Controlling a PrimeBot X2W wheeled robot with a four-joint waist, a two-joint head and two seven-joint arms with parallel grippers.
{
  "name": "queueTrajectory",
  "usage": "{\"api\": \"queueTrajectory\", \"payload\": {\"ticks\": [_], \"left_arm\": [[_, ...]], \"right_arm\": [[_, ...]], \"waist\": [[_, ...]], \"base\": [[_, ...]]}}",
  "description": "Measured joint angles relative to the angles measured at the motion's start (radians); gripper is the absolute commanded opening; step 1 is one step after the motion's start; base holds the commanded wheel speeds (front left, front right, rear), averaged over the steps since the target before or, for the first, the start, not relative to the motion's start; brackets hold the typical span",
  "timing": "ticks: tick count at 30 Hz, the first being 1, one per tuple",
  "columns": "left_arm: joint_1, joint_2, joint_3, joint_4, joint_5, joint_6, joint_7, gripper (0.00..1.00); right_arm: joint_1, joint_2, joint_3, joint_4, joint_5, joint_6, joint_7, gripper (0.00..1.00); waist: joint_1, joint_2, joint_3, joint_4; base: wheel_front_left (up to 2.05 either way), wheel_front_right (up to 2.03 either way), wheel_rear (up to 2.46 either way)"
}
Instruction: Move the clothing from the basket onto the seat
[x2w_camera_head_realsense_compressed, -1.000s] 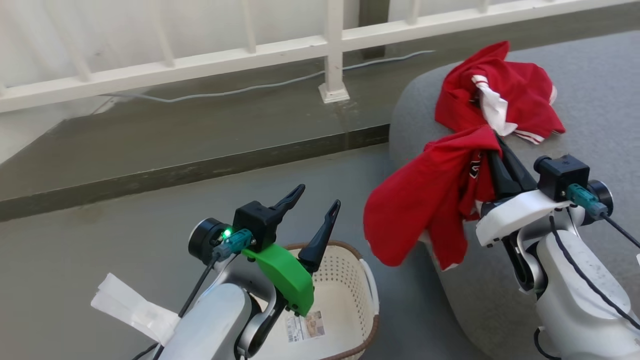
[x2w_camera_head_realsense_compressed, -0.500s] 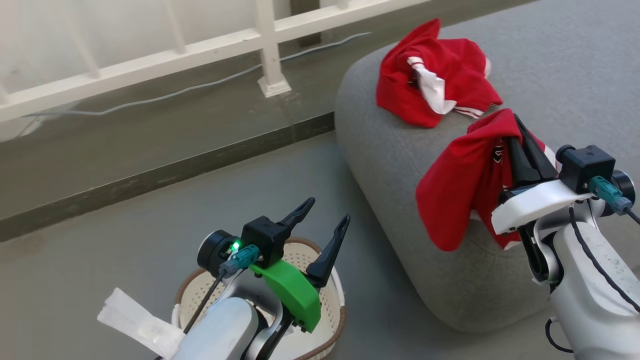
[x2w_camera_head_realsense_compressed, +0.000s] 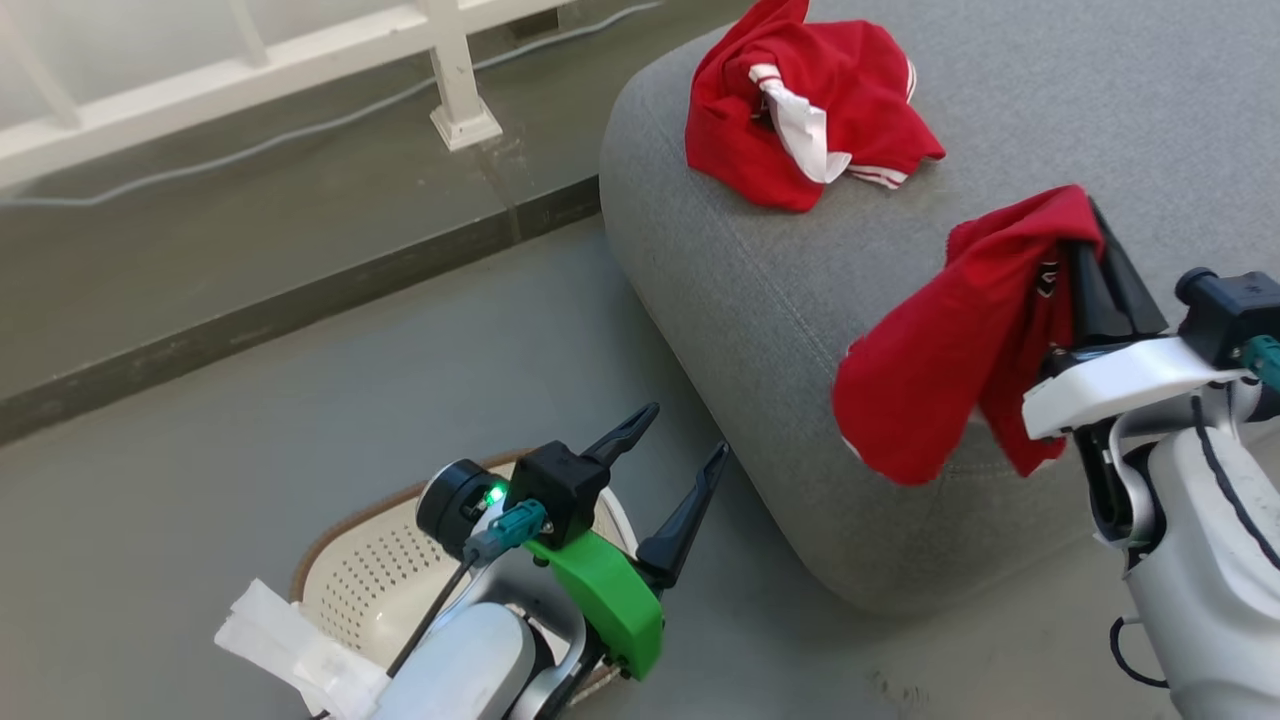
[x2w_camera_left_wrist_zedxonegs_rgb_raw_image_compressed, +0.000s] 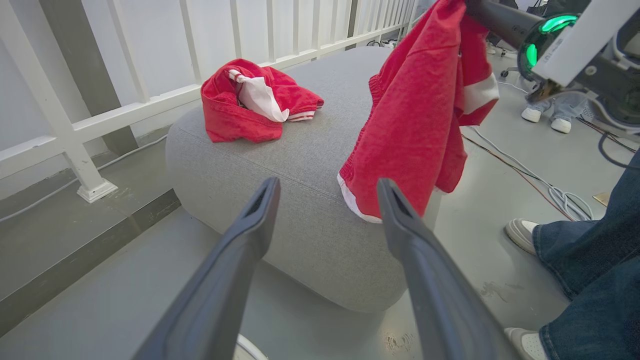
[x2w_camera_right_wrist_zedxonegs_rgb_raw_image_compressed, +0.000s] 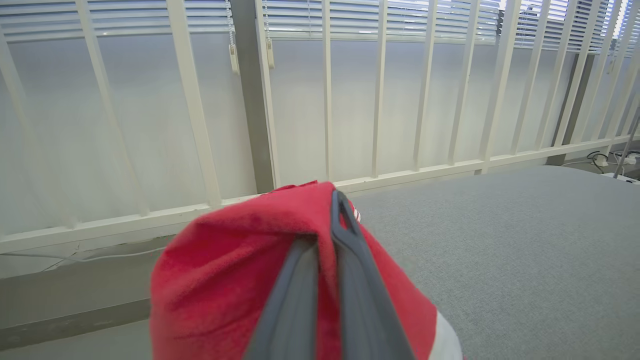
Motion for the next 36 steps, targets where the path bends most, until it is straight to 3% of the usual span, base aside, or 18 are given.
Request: {"api": "queueTrajectory", "payload": {"ticks": [5, 15, 24, 36], "left_arm": [[-0.005, 0.000, 0.000, -0.026, 0.019, 0.000, 0.017, 1.00], [-0.058, 0.000, 0.000, -0.086, 0.035, 0.001, 0.052, 1.00], [-0.102, 0.003, 0.000, -0.129, 0.049, 0.002, 0.086, 1.00], [-0.170, 0.024, 0.000, -0.218, 0.100, 0.011, 0.127, 1.00]], "right_arm": [[-0.052, -0.021, -0.025, 0.000, 0.009, 0.001, 0.000, 0.00], [-0.347, -0.055, -0.089, 0.014, 0.053, 0.003, 0.065, 0.00], [-0.549, -0.086, -0.167, 0.077, 0.078, -0.028, 0.124, 0.00], [-0.729, -0.210, -0.229, 0.179, 0.057, -0.052, 0.196, 0.00]], "waist": [[0.0000, 0.0000, 0.043, 0.009], [0.0000, 0.0000, 0.159, 0.041], [0.0001, 0.0000, 0.279, 0.081], [0.0002, 0.0000, 0.457, 0.163]], "base": [[0.00, 0.00, 0.00], [0.00, 0.00, 0.00], [0.00, 0.00, 0.00], [0.00, 0.00, 0.00]]}}
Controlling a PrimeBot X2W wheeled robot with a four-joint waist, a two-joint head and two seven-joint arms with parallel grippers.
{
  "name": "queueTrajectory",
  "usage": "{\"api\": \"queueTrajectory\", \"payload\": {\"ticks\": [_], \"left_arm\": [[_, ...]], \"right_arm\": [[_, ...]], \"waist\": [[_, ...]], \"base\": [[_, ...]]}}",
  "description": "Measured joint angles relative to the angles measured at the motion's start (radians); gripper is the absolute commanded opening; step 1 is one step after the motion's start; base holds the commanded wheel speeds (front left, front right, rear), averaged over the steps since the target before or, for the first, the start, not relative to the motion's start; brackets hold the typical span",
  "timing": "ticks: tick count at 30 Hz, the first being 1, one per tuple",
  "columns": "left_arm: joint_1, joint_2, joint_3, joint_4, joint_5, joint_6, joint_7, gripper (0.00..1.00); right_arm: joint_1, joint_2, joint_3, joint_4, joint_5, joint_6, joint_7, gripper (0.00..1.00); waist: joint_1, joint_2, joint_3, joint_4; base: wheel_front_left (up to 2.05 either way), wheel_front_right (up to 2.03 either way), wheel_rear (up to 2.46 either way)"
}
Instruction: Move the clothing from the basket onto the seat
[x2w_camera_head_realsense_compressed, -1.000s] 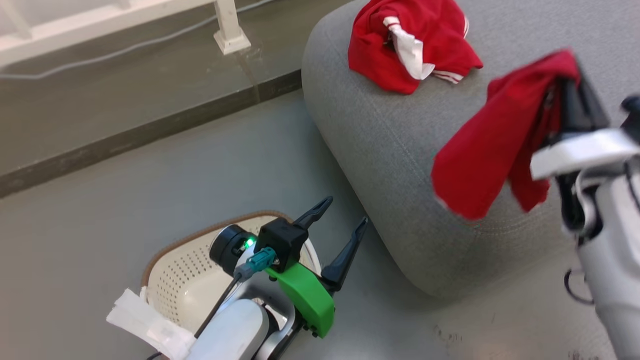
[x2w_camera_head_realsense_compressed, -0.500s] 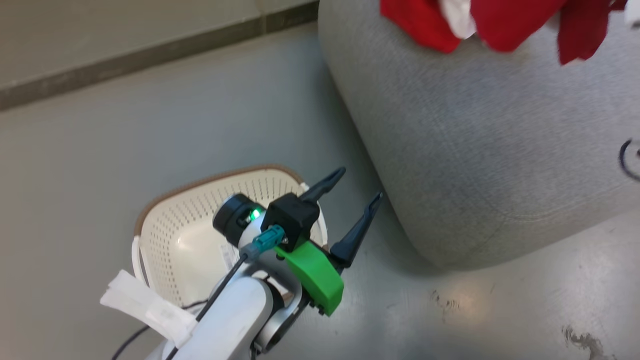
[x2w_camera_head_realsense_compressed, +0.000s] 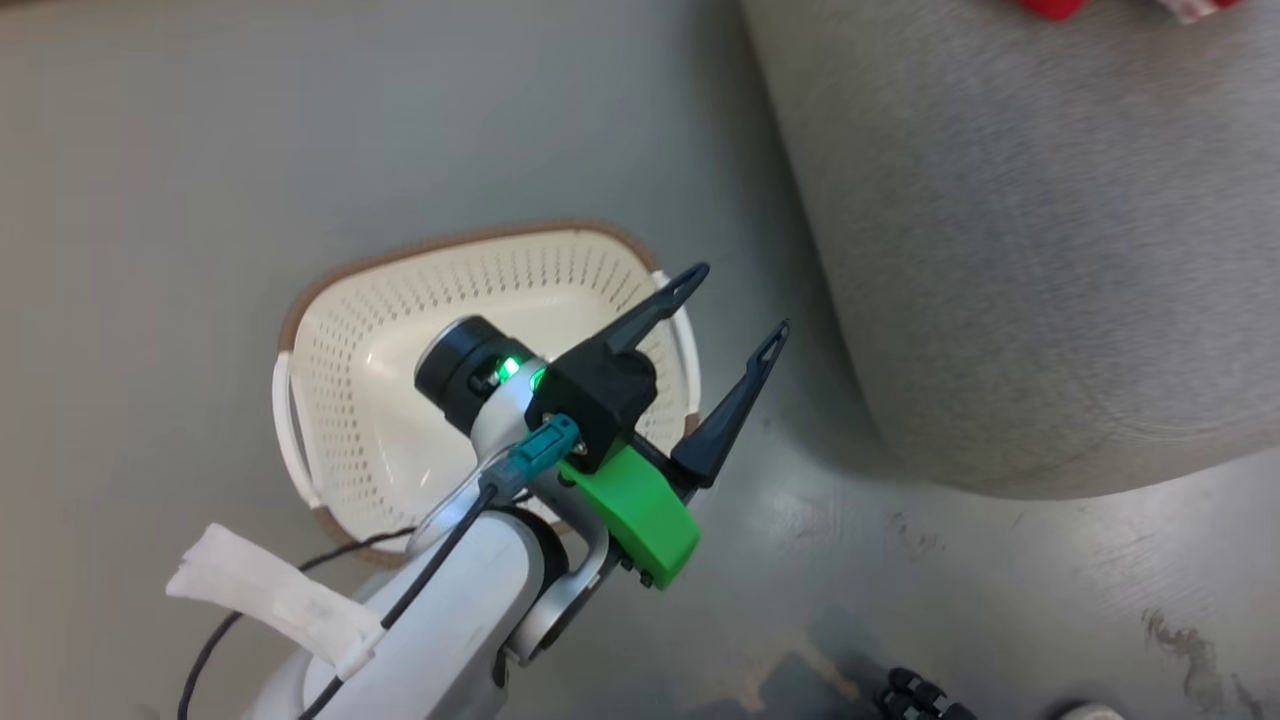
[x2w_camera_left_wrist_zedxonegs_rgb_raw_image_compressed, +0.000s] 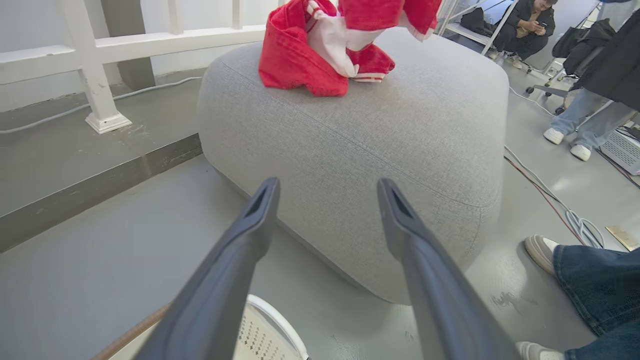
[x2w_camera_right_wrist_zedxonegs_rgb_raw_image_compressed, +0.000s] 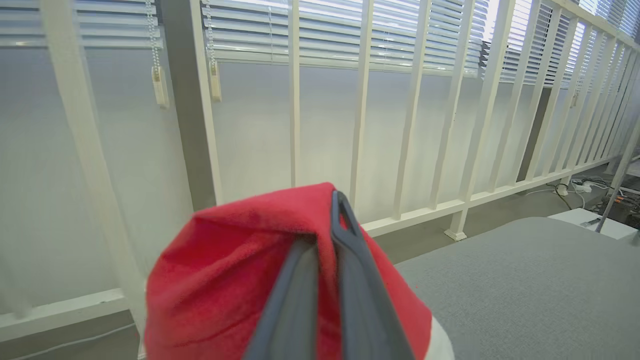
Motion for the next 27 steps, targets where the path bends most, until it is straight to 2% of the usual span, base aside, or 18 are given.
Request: {"api": "queueTrajectory", "payload": {"ticks": [4, 9, 14, 21, 25, 27], "left_arm": [[-0.020, 0.004, 0.002, -0.025, 0.012, 0.000, 0.009, 1.00], [-0.039, 0.010, 0.006, -0.036, 0.019, 0.006, 0.012, 1.00], [-0.051, 0.022, 0.010, -0.044, 0.024, 0.009, 0.018, 1.00], [-0.063, 0.039, 0.025, -0.045, 0.047, 0.009, 0.020, 1.00], [-0.066, 0.039, 0.027, -0.041, 0.048, 0.009, 0.020, 1.00], [-0.066, 0.043, 0.033, -0.040, 0.048, 0.009, 0.020, 1.00]], "right_arm": [[-0.054, -0.032, -0.029, 0.022, 0.000, -0.009, 0.007, 0.00], [-0.077, -0.035, -0.040, 0.068, -0.011, -0.010, 0.007, 0.00], [-0.077, -0.024, -0.039, 0.114, -0.017, -0.014, -0.003, 0.00], [-0.077, 0.035, -0.014, 0.193, -0.037, -0.017, -0.037, 0.00], [-0.076, 0.039, -0.004, 0.224, -0.044, -0.017, -0.060, 0.00], [-0.077, 0.044, 0.007, 0.233, -0.050, -0.017, -0.074, 0.11]], "waist": [[0.0000, 0.0000, 0.056, 0.027], [0.0000, 0.0000, 0.124, 0.057], [0.0000, 0.0000, 0.174, 0.076], [0.0000, 0.0000, 0.237, 0.093], [0.0000, 0.0000, 0.250, 0.093], [-0.0001, 0.0000, 0.251, 0.089]], "base": [[0.00, 0.00, 0.00], [0.00, 0.00, 0.00], [0.00, 0.00, 0.00], [0.00, 0.00, 0.00], [0.00, 0.00, 0.00], [0.00, 0.00, 0.00]]}}
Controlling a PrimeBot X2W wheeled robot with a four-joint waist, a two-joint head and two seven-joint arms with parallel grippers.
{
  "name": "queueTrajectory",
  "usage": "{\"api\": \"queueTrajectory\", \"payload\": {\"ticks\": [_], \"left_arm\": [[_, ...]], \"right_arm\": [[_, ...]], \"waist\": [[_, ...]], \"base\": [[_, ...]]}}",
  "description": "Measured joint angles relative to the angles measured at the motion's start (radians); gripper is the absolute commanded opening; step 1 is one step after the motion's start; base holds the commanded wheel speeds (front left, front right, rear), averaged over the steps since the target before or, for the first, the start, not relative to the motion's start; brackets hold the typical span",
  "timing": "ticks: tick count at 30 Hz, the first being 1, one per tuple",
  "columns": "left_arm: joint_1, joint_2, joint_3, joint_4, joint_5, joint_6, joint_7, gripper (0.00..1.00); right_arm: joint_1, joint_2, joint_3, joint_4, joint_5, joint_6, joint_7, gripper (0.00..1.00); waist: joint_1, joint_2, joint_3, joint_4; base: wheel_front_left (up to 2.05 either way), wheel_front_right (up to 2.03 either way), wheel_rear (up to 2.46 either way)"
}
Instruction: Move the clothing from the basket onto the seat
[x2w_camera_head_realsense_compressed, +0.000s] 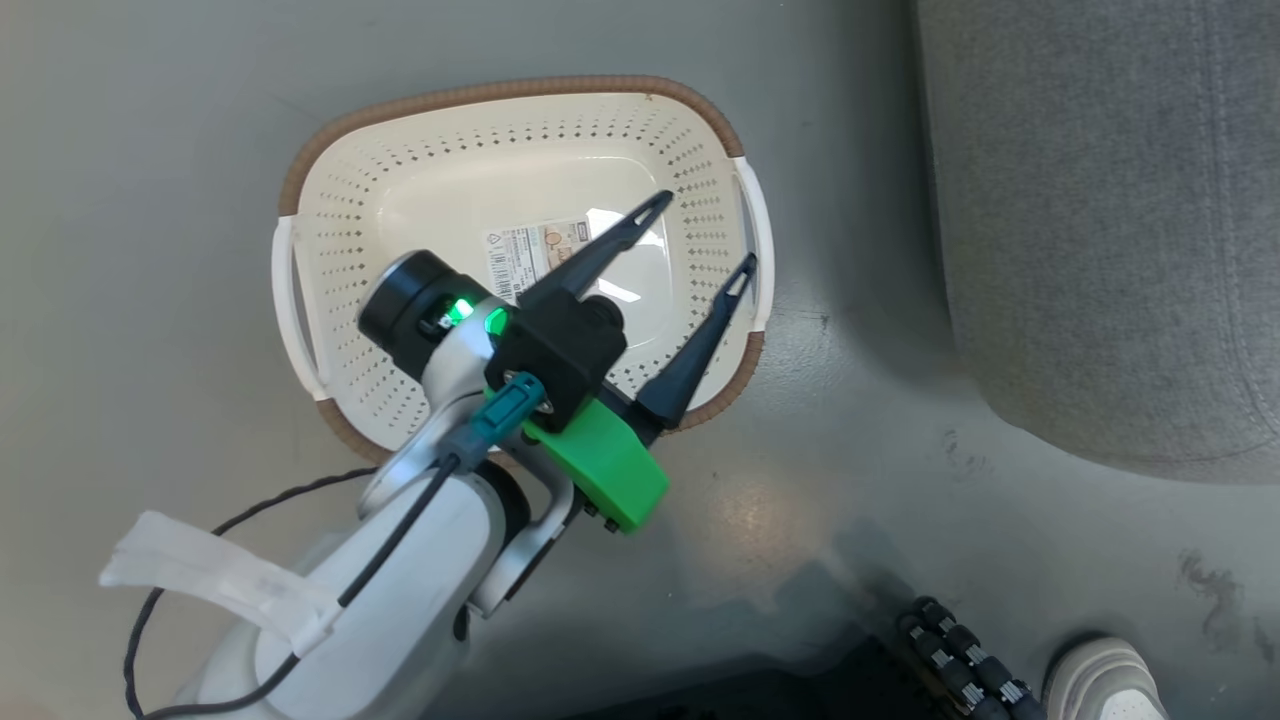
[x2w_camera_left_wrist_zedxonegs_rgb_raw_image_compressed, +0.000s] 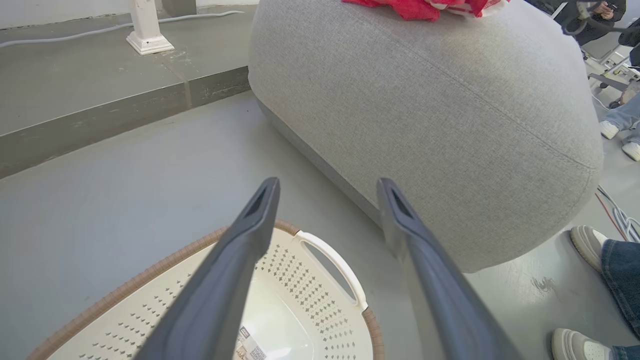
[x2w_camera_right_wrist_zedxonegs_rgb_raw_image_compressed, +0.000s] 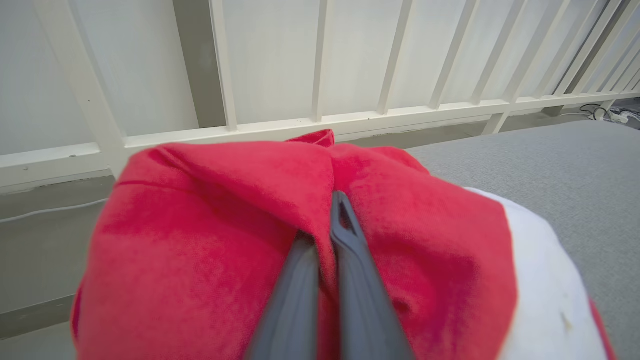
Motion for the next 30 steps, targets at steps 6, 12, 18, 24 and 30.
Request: {"api": "queueTrajectory", "payload": {"ticks": [6, 12, 18, 24, 30], "left_arm": [[-0.007, 0.011, 0.006, 0.008, 0.000, 0.000, -0.004, 1.00], [-0.008, 0.024, 0.013, 0.013, 0.000, 0.000, -0.004, 1.00], [-0.008, 0.033, 0.033, 0.018, 0.000, 0.000, -0.004, 1.00], [-0.008, 0.046, 0.040, 0.026, -0.005, -0.001, -0.013, 1.00], [-0.008, 0.053, 0.063, 0.046, -0.012, -0.001, -0.032, 1.00]], "right_arm": [[-0.002, 0.021, 0.029, 0.030, -0.012, 0.000, -0.033, 1.00], [-0.019, 0.037, 0.052, 0.056, -0.022, 0.014, -0.060, 1.00], [-0.018, 0.075, 0.081, 0.079, -0.030, 0.034, -0.080, 1.00], [-0.007, 0.109, 0.104, 0.095, -0.040, 0.056, -0.101, 1.00], [0.036, 0.110, 0.112, 0.104, -0.052, 0.063, -0.114, 1.00]], "waist": [[0.0000, 0.0000, -0.005, -0.022], [0.0000, 0.0000, -0.015, -0.050], [0.0000, 0.0000, -0.032, -0.083], [0.0000, 0.0000, -0.055, -0.120], [-0.0001, 0.0000, -0.092, -0.150]], "base": [[0.00, 0.00, 0.00], [0.00, 0.00, 0.00], [0.00, 0.00, 0.00], [0.00, 0.00, 0.00], [0.00, 0.00, 0.00]]}}
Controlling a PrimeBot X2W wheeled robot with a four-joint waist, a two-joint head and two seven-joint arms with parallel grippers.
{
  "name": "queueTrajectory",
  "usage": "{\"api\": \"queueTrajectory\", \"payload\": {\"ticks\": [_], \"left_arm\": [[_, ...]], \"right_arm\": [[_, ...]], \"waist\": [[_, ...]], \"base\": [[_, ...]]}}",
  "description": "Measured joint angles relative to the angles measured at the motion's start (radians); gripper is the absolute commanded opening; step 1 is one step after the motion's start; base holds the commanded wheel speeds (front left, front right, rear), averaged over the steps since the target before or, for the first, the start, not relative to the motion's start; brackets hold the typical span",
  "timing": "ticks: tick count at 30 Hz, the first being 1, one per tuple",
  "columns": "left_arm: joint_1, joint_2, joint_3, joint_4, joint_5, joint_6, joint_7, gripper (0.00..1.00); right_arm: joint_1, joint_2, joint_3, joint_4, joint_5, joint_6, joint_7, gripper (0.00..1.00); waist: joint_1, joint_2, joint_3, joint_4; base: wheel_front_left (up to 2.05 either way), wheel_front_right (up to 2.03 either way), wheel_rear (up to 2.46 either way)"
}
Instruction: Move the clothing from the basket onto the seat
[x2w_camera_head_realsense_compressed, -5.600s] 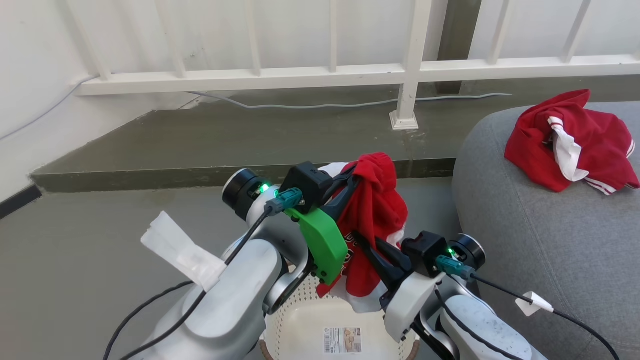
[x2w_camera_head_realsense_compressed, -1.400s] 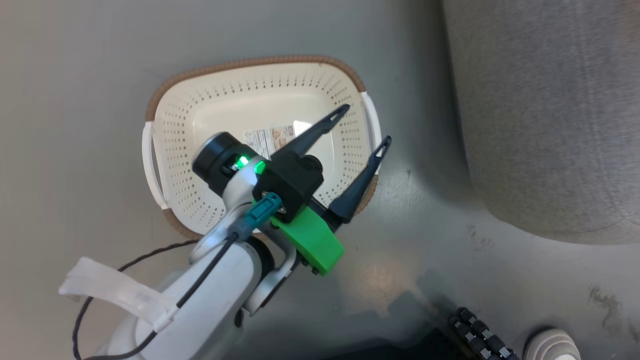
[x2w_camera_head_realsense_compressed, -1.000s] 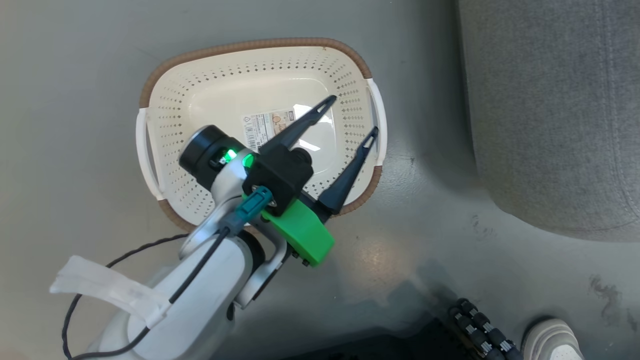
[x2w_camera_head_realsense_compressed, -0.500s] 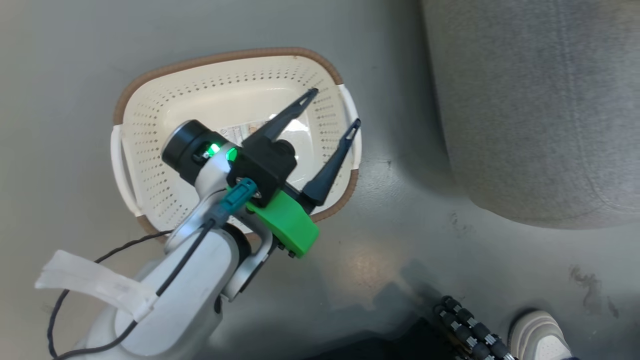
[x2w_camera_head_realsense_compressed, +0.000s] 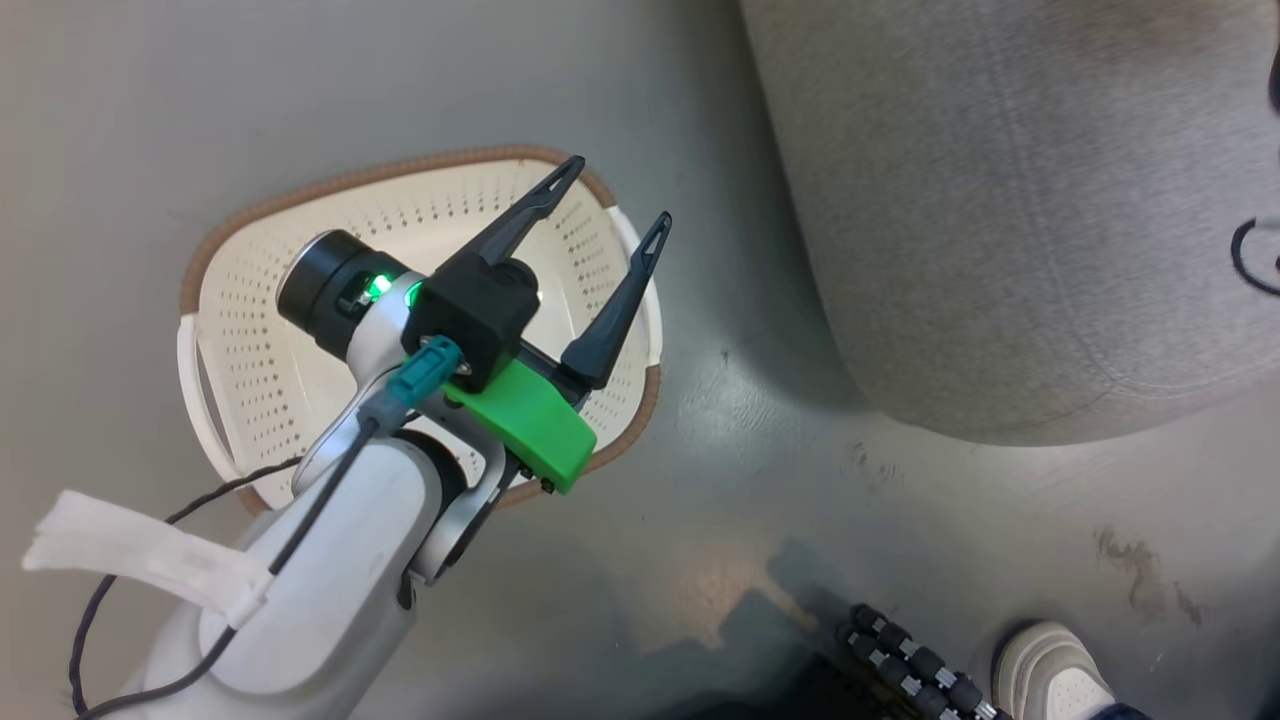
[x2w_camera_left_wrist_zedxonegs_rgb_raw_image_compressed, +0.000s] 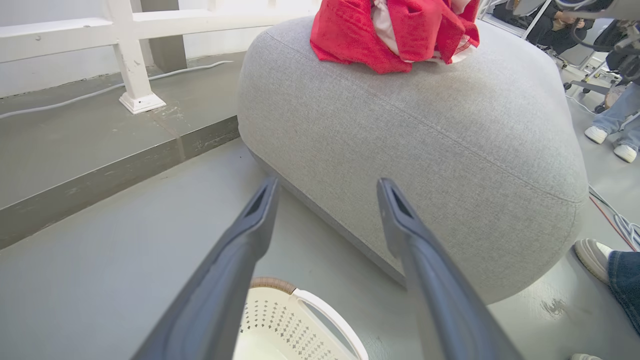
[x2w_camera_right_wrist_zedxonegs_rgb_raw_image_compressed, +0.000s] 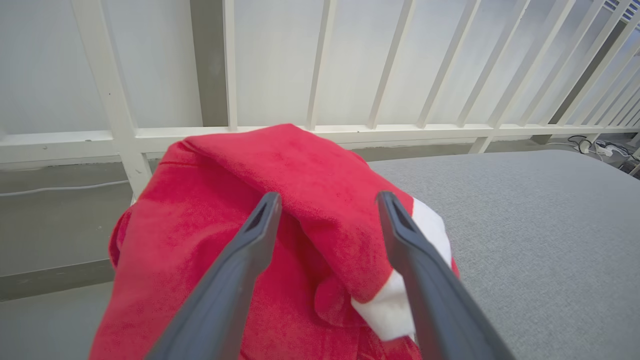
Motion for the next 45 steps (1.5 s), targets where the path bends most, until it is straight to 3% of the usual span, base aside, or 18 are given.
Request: {"api": "queueTrajectory", "payload": {"ticks": [16, 37, 45], "left_arm": [[0.037, -0.034, 0.073, 0.106, -0.096, 0.005, -0.131, 1.00], [0.253, -0.044, 0.212, 0.239, -0.171, 0.079, -0.251, 1.00], [0.354, -0.028, 0.270, 0.261, -0.173, 0.090, -0.268, 1.00]], "right_arm": [[0.185, 0.015, 0.010, -0.050, -0.014, 0.033, -0.005, 1.00], [0.486, 0.100, 0.050, -0.179, -0.023, 0.096, -0.005, 1.00], [0.591, 0.140, 0.069, -0.227, -0.028, 0.097, -0.005, 1.00]], "waist": [[0.0000, 0.0000, -0.176, 0.005], [-0.0001, -0.0001, -0.436, 0.155], [-0.0001, 0.0000, -0.525, 0.218]], "base": [[0.00, 0.00, 0.00], [0.00, 0.00, 0.00], [0.00, 0.00, 0.00]]}}
